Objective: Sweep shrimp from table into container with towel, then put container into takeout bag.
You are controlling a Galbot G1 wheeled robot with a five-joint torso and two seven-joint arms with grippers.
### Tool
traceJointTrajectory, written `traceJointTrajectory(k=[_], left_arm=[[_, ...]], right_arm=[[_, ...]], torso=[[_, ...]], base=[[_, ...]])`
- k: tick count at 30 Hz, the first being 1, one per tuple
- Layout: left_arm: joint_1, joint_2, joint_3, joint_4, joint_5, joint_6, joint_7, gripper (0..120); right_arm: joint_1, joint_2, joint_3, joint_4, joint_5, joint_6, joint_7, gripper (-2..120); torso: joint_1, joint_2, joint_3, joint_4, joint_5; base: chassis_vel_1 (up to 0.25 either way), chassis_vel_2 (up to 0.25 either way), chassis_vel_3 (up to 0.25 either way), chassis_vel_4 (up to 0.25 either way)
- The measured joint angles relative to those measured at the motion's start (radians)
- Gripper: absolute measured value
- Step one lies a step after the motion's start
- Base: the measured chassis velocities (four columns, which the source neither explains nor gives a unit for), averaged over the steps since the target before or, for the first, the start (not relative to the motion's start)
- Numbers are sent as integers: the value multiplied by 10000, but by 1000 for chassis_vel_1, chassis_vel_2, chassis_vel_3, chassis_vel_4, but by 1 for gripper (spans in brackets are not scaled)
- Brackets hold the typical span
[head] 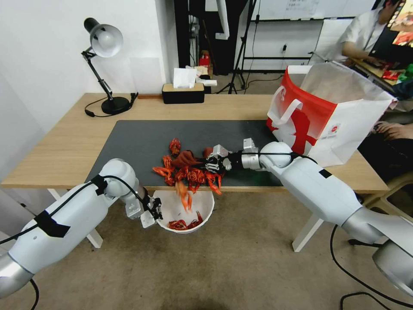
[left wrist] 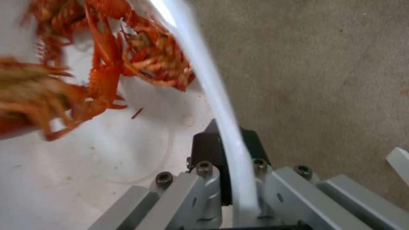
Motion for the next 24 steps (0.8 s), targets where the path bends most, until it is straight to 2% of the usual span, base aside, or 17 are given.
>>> traceJointTrajectory(k=[24], left_arm=[[99, -2, -15, -129, -132, 114, 25, 0]], right_arm=[[-778, -513, 295, 1002, 99, -64, 406, 7]], torso=[[-1, 0, -1, -1, 1]], base=[[0, 0, 0, 0]])
